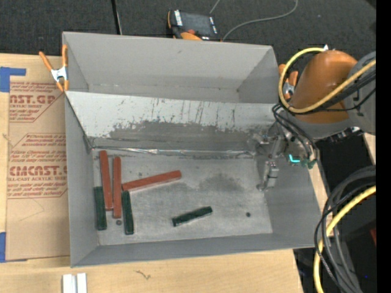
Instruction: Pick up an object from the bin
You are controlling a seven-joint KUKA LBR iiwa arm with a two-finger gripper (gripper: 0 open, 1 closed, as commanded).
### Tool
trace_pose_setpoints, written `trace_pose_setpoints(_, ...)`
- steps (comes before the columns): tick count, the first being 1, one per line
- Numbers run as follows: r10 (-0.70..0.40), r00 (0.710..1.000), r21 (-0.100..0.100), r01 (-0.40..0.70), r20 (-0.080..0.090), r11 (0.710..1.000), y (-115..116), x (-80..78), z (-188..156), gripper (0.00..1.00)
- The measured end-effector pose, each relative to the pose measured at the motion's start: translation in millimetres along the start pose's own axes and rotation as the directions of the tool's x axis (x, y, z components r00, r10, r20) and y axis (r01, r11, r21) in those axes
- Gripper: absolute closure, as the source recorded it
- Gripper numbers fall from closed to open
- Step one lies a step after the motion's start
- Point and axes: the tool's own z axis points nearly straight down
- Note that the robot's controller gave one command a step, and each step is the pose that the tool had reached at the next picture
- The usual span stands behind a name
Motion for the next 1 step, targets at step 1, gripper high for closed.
trace_pose_setpoints(1,-0.010,1.000,-0.002,0.010,0.004,1.000,45.9,45.2,-17.4,0.00)
